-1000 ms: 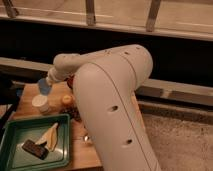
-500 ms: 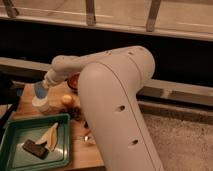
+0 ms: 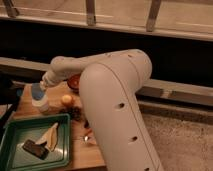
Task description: Stack cups into tray
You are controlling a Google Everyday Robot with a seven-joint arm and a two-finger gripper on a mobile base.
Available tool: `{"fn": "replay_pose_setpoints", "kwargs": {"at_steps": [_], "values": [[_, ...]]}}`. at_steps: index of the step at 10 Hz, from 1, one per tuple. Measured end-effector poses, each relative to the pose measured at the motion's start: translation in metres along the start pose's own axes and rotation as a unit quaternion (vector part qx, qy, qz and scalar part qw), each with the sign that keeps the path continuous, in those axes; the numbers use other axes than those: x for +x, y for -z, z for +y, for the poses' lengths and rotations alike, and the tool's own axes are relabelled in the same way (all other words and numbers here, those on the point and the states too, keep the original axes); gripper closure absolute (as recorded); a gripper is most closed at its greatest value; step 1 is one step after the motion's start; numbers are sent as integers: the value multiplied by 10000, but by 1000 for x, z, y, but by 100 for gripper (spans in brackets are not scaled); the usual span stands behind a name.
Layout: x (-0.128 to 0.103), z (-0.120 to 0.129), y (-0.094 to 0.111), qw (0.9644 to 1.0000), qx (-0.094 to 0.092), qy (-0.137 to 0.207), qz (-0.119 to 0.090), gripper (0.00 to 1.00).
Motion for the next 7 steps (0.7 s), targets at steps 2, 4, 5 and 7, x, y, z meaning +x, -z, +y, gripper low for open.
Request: {"fn": "replay_pose_setpoints", "kwargs": {"at_steps": [2, 4, 5, 7], "values": [[3, 1, -6, 10000, -55, -26, 31, 39], [4, 0, -8, 10000, -67, -44, 51, 39], [5, 1, -9, 9999, -72, -44, 65, 39], [6, 0, -10, 9999, -75, -52, 77, 39]]}}
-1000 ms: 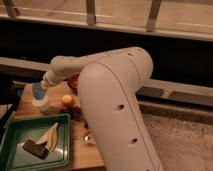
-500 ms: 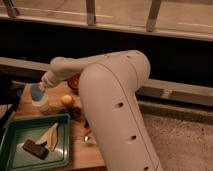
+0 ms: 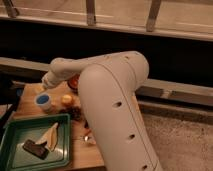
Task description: Stack cups into tray
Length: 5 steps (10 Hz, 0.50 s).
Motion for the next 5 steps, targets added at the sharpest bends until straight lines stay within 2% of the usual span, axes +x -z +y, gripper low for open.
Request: {"fn": "replay_pose_setpoints", "kwargs": {"at_steps": [5], "values": [[1, 0, -10, 10000, -3, 14, 62, 39]]}}
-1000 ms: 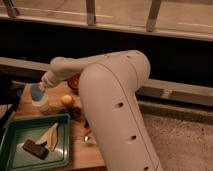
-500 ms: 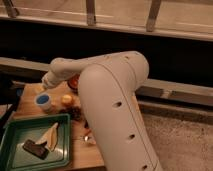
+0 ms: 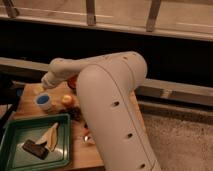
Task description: Stack cups into tray
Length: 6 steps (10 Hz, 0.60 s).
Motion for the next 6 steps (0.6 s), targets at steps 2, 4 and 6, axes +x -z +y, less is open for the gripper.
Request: {"fn": "replay_pose_setpoints", "kwargs": {"at_steps": [2, 4, 6], "values": [[3, -3, -10, 10000, -2, -25, 48, 39], [13, -11, -24, 9998, 0, -144, 138, 39], [23, -15, -36, 9993, -25, -296, 234, 39]]}}
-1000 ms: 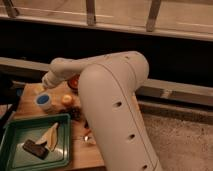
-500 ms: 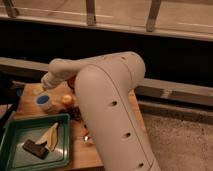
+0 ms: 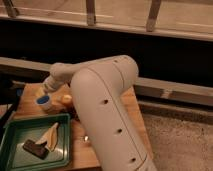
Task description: Stack cups into tray
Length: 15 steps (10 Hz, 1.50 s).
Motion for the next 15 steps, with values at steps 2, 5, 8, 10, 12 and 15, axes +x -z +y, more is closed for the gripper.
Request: {"fn": "replay_pose_setpoints", "kwargs": {"at_steps": [2, 5, 8, 10, 12, 15], "values": [[8, -4, -7, 9999, -22, -127, 80, 39], [15, -3, -18, 9994, -119, -236, 200, 47], [19, -4, -20, 9992, -185, -265, 241, 76], [18, 0, -22, 9992, -237, -232, 240, 96], [16, 2, -22, 9992, -271, -204, 213, 100], [6, 6, -11, 9994, -317, -73, 95, 100]]}}
